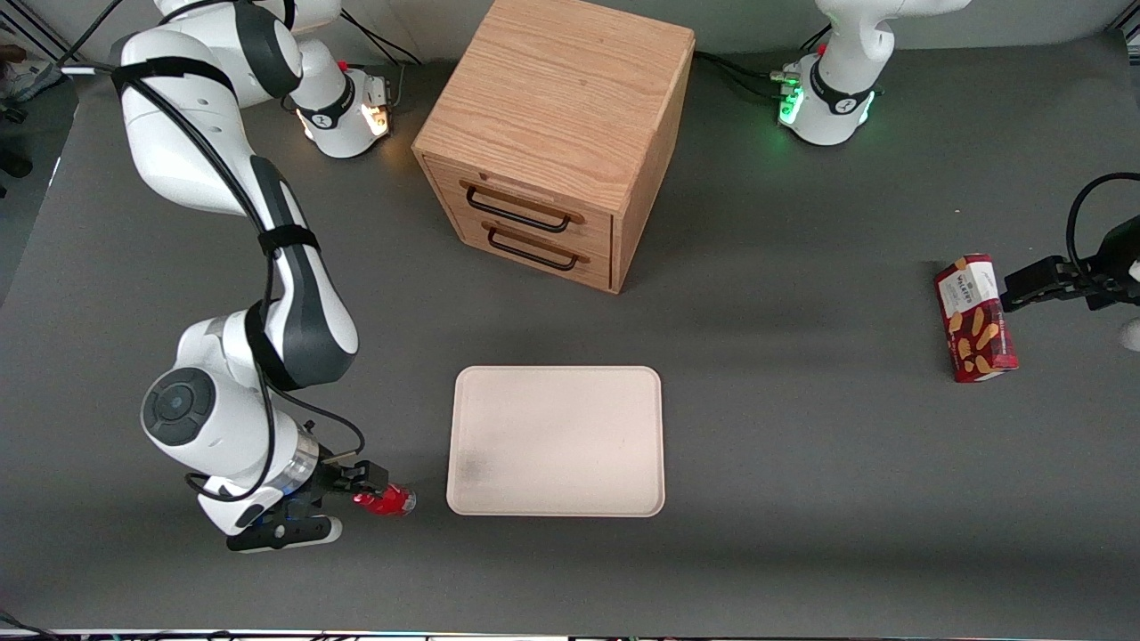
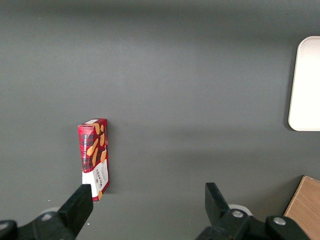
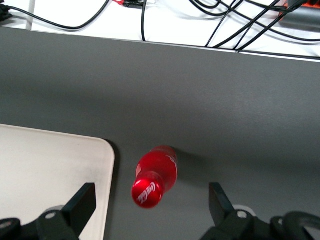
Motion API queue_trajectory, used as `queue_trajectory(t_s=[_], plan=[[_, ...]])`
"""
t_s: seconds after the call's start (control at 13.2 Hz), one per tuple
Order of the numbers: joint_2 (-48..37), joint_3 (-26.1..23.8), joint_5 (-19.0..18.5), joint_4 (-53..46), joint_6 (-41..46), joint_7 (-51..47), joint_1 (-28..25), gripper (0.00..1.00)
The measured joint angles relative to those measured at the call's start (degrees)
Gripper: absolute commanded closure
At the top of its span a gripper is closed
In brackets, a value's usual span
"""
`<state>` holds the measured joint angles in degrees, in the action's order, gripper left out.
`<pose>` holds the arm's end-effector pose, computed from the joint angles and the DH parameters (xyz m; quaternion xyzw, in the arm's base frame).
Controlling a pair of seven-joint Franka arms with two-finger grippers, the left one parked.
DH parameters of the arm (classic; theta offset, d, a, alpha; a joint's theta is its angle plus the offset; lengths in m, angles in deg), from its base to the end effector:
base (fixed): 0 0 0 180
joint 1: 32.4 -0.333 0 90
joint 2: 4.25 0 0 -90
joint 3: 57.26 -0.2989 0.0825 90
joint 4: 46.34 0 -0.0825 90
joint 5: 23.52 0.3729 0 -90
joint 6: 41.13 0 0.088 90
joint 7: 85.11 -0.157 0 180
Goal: Place coke bottle on tray
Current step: 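Lower the right gripper around the bottle neck and close it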
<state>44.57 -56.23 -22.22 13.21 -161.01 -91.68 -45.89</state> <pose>0.7571 0.1737 0.2923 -0.9937 -0.0502 -0.0983 0.0205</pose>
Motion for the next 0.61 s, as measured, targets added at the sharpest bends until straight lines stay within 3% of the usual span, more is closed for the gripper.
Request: queue_trajectory(t_s=[0.38, 0.45, 0.61], plan=[[0.76, -0.01, 0.0, 1.02, -1.63, 0.0, -0.08, 0.0], [0.77, -0.03, 0.0, 1.11, -1.63, 0.0, -0.17, 0.07], [0.79, -0.03, 0.0, 1.17, -1.63, 0.0, -0.39, 0.33]])
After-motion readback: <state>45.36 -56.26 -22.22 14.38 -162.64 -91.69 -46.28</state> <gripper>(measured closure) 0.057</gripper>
